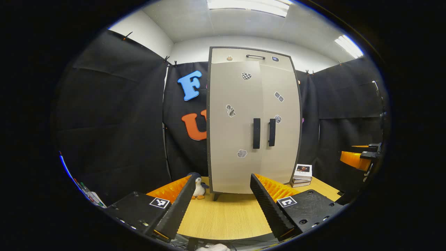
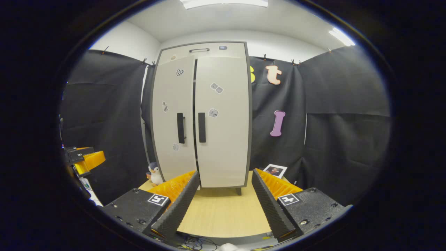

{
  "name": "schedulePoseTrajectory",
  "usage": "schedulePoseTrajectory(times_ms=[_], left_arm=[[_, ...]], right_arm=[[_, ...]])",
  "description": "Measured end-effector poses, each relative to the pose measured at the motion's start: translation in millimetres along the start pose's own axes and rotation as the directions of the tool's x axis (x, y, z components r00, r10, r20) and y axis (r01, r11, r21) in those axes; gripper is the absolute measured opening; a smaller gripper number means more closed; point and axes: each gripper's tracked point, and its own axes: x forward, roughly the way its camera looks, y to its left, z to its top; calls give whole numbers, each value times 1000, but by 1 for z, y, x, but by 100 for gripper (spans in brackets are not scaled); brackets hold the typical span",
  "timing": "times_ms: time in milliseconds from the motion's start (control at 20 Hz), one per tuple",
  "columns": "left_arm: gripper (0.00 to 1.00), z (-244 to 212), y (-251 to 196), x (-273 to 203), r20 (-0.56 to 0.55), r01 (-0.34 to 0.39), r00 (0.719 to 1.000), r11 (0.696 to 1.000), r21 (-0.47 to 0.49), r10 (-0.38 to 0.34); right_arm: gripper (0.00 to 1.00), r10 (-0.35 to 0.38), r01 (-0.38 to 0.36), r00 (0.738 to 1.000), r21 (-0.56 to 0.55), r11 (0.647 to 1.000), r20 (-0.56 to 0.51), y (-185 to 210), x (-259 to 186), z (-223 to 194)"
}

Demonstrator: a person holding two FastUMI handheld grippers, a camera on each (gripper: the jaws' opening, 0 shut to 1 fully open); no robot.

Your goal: Grab one shoe with the right hand and put it into the shoe cabinet, grab the other shoe with the left hand and put it into the shoe cabinet; then close the right door with the right hand and the left door with the left hand.

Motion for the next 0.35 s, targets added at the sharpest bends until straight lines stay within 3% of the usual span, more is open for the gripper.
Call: schedulePoseTrajectory(times_ms=[350], left_arm=[[96,0,5,-1,3,-8,1000,1000,-6,8]], right_arm=[[99,-1,1,1000,-1,1000,1,2,1,-1]])
